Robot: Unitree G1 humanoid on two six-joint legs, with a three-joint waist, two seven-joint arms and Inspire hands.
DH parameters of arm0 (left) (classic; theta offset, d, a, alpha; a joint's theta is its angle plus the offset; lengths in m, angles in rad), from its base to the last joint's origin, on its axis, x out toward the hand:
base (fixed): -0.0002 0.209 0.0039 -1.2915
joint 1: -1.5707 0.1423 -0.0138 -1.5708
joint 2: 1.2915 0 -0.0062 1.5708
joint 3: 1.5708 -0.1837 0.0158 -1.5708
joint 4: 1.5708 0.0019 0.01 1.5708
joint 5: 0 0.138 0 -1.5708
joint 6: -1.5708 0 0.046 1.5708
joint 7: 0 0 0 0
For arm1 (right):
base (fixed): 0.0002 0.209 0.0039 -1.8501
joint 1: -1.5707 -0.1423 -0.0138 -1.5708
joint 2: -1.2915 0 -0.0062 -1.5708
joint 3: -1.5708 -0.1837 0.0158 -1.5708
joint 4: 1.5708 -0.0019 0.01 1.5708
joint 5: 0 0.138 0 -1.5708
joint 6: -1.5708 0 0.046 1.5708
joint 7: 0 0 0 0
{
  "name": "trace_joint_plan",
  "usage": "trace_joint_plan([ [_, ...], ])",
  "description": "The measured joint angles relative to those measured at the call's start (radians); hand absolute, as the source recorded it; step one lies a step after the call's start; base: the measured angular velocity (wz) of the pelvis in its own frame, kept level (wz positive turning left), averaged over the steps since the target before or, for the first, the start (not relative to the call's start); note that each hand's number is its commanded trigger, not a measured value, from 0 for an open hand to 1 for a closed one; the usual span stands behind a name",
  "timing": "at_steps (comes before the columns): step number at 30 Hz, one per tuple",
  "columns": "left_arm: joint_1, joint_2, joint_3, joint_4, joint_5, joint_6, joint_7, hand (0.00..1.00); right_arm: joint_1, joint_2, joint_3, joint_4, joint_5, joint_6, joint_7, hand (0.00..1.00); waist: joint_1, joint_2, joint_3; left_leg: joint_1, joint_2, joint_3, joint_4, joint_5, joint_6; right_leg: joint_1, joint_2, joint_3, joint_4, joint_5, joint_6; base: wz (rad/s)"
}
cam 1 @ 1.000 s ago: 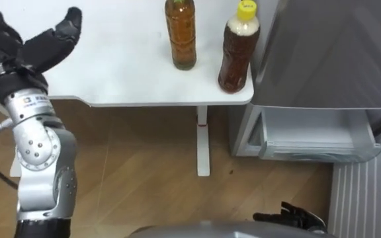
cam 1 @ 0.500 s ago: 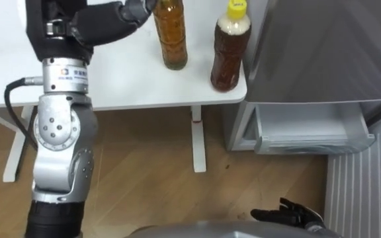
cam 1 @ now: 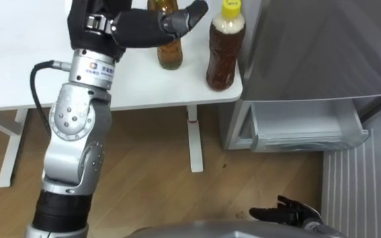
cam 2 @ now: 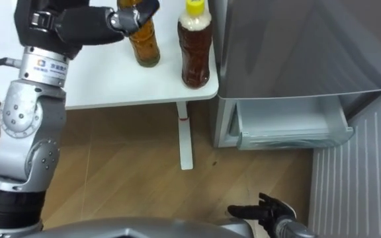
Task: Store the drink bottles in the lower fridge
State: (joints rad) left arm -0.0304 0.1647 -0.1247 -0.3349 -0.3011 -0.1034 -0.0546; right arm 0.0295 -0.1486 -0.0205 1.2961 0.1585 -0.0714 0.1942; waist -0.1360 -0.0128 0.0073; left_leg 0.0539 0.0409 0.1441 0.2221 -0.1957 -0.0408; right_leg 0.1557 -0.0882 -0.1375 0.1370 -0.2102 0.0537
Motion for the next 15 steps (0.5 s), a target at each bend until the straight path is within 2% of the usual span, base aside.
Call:
trace_joint_plan([
  [15,0.0,0.001,-0.054,0.0,0.0,0.04,-0.043,0.0,-0.009,-0.001,0.038,-0.01,0.0,0.008,-0.03,0.0,-0.012,0.001,-0.0018,-0.003,0.007,0.044,0.0,0.0,0.0,-0.018,0.0,0.016,0.015,0.0,0.0,-0.03],
])
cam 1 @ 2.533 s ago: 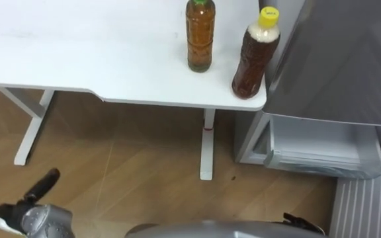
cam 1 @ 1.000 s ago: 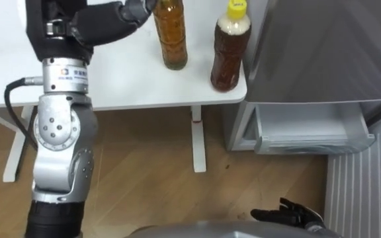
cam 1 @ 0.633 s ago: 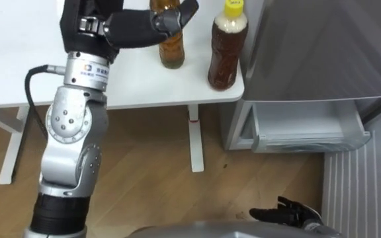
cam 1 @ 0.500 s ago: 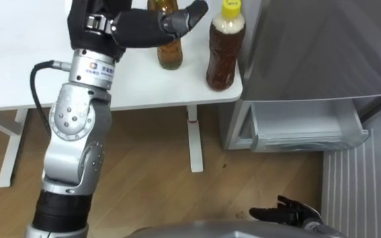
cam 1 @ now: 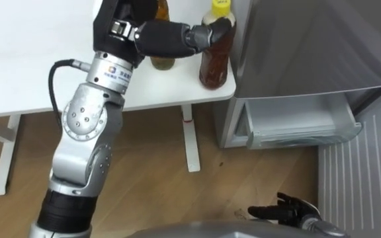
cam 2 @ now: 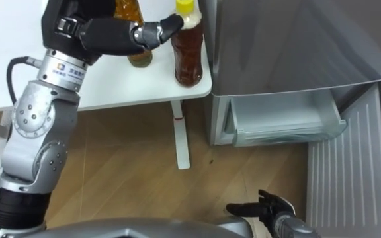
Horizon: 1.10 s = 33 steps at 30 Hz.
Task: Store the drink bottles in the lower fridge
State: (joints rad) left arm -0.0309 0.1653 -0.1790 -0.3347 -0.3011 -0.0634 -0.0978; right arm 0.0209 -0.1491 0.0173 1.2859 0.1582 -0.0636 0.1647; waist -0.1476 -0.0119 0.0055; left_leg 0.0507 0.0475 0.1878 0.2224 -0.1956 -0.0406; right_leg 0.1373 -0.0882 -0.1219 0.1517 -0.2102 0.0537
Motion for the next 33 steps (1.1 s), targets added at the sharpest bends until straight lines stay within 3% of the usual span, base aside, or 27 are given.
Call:
trace_joint_plan([
  [3,0.0,0.0,-0.009,0.001,0.0,0.019,-0.011,0.0,0.0,0.001,0.0,0.0,0.0,0.0,-0.001,0.0,-0.003,0.0,-0.0002,0.0,0.0,0.0,0.0,0.0,0.0,0.0,0.0,0.0,-0.001,0.0,0.0,0.0],
  [10,0.0,-0.001,-0.023,0.048,0.001,0.027,-0.049,0.0,0.0,0.002,0.0,0.002,-0.002,0.001,-0.002,0.0,-0.008,0.001,0.0001,0.003,0.0,0.0,-0.001,0.0,0.0,0.0,0.0,0.002,-0.001,0.0,0.0,0.0],
  [14,0.001,-0.009,-0.022,0.092,0.001,0.066,-0.076,0.0,-0.001,0.002,-0.001,-0.003,-0.002,0.018,0.001,0.0,-0.006,-0.001,0.0007,0.002,0.0,0.001,-0.001,0.0,0.0,-0.002,0.0,0.005,0.001,0.0,0.0,0.0],
  [22,0.001,-0.039,-0.019,0.129,0.0,0.072,-0.115,0.0,0.0,0.0,-0.003,0.002,-0.002,0.03,0.01,0.0,0.007,-0.003,0.002,0.014,0.001,0.001,-0.004,0.0,0.0,0.006,0.001,0.008,0.003,0.001,-0.001,0.0],
  [27,0.001,-0.038,-0.018,0.204,0.0,0.091,-0.112,0.0,0.0,-0.002,-0.003,-0.001,-0.002,0.045,0.01,0.0,0.016,-0.003,0.0025,0.015,0.002,0.001,-0.004,0.0,0.0,0.004,0.002,0.008,0.008,0.002,-0.002,0.0],
  [33,0.001,-0.039,-0.016,0.209,0.0,0.1,-0.112,0.0,-0.004,-0.002,-0.003,-0.003,-0.002,0.057,0.011,0.0,0.016,-0.004,0.0028,0.014,0.002,0.001,-0.009,-0.001,0.001,-0.001,0.002,0.008,0.016,0.002,-0.002,0.0],
])
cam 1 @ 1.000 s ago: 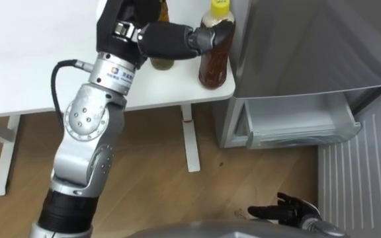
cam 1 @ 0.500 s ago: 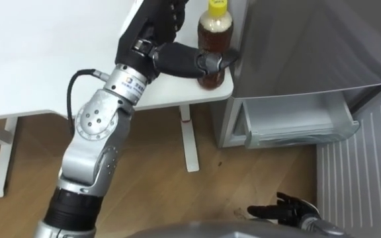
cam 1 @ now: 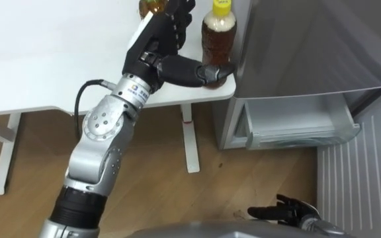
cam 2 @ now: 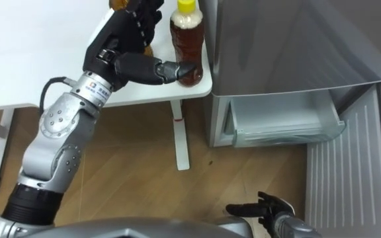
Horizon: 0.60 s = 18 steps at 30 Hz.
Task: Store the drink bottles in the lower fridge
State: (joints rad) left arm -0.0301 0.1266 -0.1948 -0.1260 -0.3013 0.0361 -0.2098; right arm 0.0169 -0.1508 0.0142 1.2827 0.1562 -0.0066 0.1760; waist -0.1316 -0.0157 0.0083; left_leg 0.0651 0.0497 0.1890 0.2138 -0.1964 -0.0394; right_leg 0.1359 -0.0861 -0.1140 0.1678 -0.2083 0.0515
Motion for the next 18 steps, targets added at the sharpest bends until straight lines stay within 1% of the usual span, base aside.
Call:
trace_joint_plan([
  [18,0.0,0.002,0.008,0.001,0.0,0.001,-0.001,0.0,0.001,0.0,-0.004,-0.003,-0.001,0.002,-0.001,0.0,-0.003,0.003,-0.0019,-0.001,0.0,0.0,-0.001,0.0,0.0,-0.004,0.001,0.002,0.001,0.0,0.0,0.0],
])
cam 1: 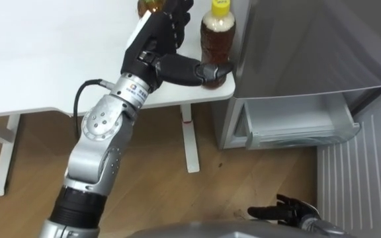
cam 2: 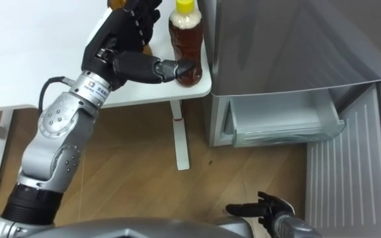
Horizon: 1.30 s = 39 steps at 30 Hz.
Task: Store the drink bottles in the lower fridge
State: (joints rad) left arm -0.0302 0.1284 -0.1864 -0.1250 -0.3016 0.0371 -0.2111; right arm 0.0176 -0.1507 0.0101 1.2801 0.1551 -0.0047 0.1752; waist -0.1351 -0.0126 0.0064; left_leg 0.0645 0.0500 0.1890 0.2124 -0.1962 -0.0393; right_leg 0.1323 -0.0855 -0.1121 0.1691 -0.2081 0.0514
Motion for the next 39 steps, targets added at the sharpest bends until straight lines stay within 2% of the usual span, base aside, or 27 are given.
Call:
trace_joint_plan([
  [5,-0.001,0.006,0.0,0.02,0.0,0.014,0.002,0.0,0.0,0.001,-0.003,-0.004,0.0,0.007,0.001,0.0,-0.011,0.001,-0.0001,-0.001,0.0,0.001,0.002,0.0,0.0,-0.002,0.0,0.003,0.001,0.0,0.0,0.0],
  [8,-0.004,0.01,0.011,0.02,-0.001,0.047,0.002,0.0,-0.006,0.001,-0.003,-0.008,0.0,0.02,0.001,0.0,-0.021,0.001,-0.0001,-0.003,0.0,0.001,0.002,0.0,0.0,-0.005,0.0,0.005,0.0,0.0,0.0,-0.01],
  [11,-0.04,0.023,0.021,0.02,-0.002,0.067,0.002,0.0,-0.01,0.001,-0.002,-0.009,0.0,0.029,0.001,0.0,-0.024,0.002,0.0003,-0.002,0.0,0.003,0.002,0.0,0.0,-0.007,0.001,0.014,-0.001,0.0,0.0,-0.06],
  [16,-0.112,0.026,0.025,0.051,-0.023,0.067,0.006,0.0,-0.004,0.001,-0.002,-0.022,0.012,0.03,-0.012,0.0,-0.025,0.008,0.0021,0.002,-0.001,0.004,0.001,0.0,0.0,-0.01,0.001,0.027,-0.001,0.0,0.0,-0.07],
  [18,-0.123,0.026,0.025,0.064,-0.023,0.067,0.007,0.0,0.003,0.0,-0.002,-0.033,0.015,0.03,-0.013,0.0,-0.027,0.012,0.0019,0.002,-0.002,0.004,0.0,0.0,0.0,-0.011,0.001,0.028,-0.001,0.0,0.0,-0.02],
  [23,-0.124,0.026,0.025,0.08,-0.023,0.068,0.012,0.0,0.006,-0.001,-0.001,-0.036,0.027,0.031,-0.013,0.0,-0.028,0.015,0.0027,0.004,-0.002,0.004,-0.001,0.0,0.0,-0.011,0.002,0.03,-0.001,0.0,0.0,-0.01],
  [26,-0.124,0.027,0.025,0.081,-0.06,0.068,0.013,0.0,0.006,-0.001,-0.002,-0.036,0.034,0.039,-0.014,0.0,-0.029,0.014,0.0029,0.004,-0.002,0.004,-0.001,0.0,0.0,-0.01,0.002,0.029,-0.001,0.0,0.0,0.0],
  [39,-0.124,0.03,0.025,0.091,-0.059,0.08,0.011,0.0,0.008,-0.002,-0.003,-0.045,0.038,0.05,-0.021,0.0,-0.032,0.014,0.0035,0.01,-0.002,0.004,-0.002,0.0,0.0,-0.006,0.002,0.03,0.001,0.0,0.0,0.0],
])
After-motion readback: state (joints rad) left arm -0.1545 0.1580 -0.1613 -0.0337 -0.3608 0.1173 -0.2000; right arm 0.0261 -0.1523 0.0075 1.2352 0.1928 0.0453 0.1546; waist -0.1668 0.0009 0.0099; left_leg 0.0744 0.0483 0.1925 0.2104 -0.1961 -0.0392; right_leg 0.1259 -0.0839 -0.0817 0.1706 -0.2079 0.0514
